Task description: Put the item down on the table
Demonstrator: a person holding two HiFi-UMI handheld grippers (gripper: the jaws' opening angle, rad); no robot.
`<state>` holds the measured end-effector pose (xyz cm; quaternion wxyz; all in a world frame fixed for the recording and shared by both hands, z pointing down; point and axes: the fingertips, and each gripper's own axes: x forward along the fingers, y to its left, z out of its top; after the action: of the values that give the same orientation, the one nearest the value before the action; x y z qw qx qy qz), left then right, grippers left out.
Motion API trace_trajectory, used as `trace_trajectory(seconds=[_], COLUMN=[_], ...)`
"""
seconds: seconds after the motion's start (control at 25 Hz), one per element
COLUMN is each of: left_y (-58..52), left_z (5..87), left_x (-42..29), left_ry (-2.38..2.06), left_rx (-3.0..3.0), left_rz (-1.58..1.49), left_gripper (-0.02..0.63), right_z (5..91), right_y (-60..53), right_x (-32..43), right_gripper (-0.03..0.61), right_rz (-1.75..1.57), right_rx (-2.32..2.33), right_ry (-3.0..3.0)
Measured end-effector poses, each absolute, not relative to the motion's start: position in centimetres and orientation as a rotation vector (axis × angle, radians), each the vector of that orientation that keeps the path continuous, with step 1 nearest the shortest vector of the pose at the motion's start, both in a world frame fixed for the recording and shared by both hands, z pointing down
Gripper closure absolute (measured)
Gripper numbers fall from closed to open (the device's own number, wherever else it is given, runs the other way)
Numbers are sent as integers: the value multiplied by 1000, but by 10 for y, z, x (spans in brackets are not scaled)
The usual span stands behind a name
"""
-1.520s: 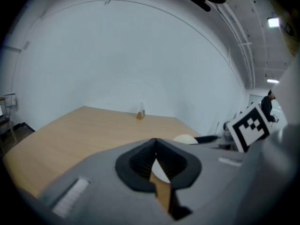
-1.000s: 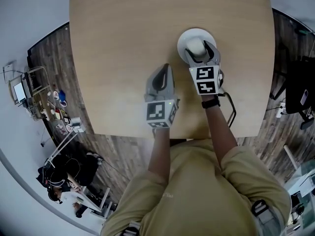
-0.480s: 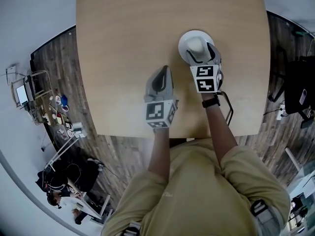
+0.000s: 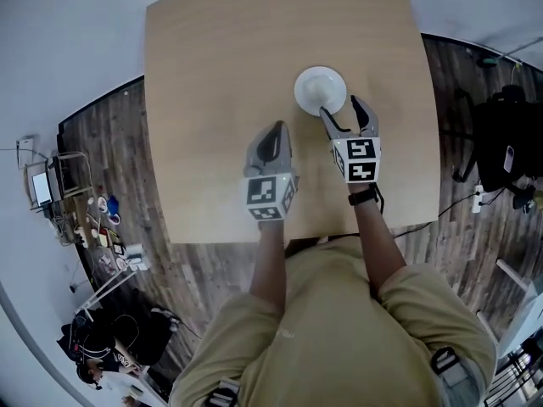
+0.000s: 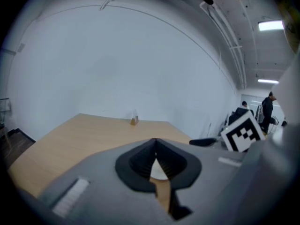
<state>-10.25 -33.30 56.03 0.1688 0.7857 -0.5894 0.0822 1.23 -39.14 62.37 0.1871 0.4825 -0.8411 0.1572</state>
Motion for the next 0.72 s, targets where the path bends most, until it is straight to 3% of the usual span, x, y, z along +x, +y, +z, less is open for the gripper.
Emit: trace_trajectory(seconds=[0.36,0.72], left_y=[-297,-252], left_z=[505,469], left_x=[-97,-108], left_ry=[-1697,-1725], left_rx=[2345,2441], left_rz=[211,214], left_gripper=[612,612], right_z=[559,496], right_y=[-328,-275], right_x=[50,75], right_gripper=[337,474], right_rz=[342,256], right_rx=[1452,1598], right_ry=[-2400,-2444])
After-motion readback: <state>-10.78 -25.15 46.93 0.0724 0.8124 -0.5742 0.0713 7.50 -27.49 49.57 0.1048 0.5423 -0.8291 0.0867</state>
